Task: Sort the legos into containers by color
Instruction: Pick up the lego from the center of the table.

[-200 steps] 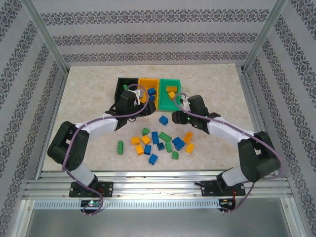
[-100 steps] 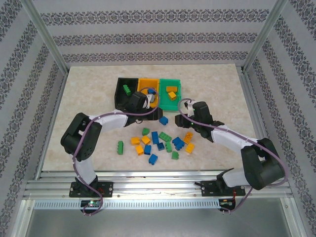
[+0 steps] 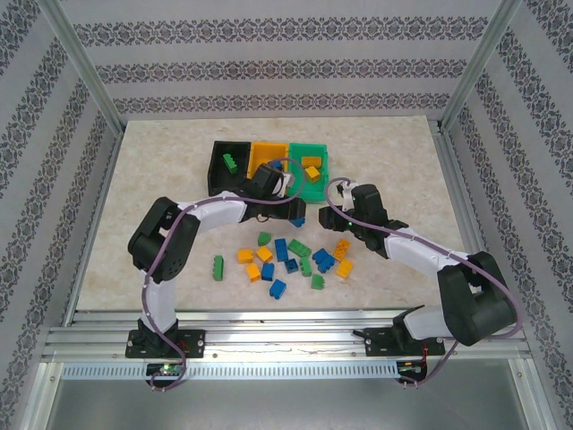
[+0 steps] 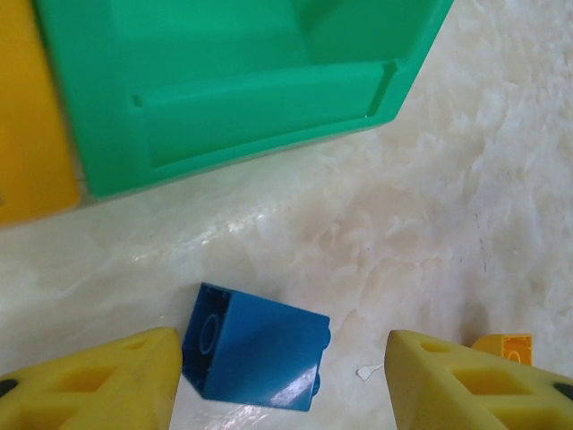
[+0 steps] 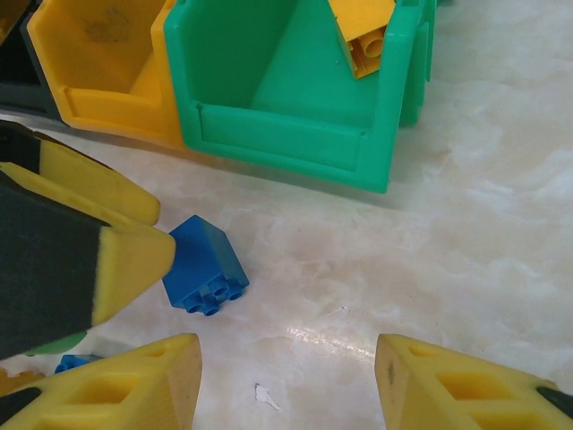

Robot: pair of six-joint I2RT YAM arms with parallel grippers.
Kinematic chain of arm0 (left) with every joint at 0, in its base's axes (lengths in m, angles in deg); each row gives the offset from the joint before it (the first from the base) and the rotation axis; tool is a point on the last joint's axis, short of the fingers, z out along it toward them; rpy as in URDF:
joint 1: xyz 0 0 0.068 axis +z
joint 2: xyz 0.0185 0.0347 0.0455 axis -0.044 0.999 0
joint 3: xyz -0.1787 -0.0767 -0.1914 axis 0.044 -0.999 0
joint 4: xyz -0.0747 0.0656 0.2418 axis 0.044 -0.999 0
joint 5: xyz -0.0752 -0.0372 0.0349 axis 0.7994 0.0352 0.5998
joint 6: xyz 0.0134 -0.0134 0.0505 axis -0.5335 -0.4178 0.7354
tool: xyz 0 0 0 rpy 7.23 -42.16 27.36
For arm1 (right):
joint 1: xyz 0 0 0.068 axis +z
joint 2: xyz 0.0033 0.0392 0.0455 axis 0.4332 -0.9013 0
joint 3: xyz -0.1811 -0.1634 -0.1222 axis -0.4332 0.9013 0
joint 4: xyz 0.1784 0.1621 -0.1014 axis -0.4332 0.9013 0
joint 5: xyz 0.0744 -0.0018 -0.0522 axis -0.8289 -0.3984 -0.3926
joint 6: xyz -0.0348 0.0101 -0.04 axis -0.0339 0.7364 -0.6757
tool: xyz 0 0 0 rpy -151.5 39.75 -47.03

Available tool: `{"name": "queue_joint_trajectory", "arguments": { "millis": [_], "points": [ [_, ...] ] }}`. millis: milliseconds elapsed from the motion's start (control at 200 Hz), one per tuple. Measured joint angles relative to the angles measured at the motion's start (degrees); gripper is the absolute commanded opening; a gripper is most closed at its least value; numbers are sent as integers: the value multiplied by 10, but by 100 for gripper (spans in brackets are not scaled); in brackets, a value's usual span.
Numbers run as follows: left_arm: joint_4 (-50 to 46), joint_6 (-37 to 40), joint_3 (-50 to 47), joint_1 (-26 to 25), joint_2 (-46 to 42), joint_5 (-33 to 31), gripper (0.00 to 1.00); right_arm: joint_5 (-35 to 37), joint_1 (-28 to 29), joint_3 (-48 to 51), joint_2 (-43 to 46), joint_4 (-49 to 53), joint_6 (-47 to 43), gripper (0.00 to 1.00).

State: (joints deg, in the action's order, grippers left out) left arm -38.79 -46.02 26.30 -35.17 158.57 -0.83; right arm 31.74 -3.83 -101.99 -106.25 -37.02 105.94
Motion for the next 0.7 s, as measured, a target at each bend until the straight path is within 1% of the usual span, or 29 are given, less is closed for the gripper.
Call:
{"name": "queue_joint_trajectory", "arguments": {
  "millis": [100, 370, 555, 630, 705],
  "points": [
    [-27, 18, 24, -9, 15, -12, 62, 0, -2, 0, 0, -2, 0, 54],
    [-147, 65, 120, -35, 77, -68, 60, -5, -4, 0, -2, -13, 9, 55],
    [-178, 76, 131, -40, 87, -87, 46, -6, -4, 0, -4, -17, 10, 55],
    [-183, 80, 133, -41, 87, -90, 37, -6, -4, 0, -4, -18, 10, 55],
    [-182, 80, 133, -40, 87, -92, 37, -7, -6, 0, -4, -19, 10, 55]
  ]
}}
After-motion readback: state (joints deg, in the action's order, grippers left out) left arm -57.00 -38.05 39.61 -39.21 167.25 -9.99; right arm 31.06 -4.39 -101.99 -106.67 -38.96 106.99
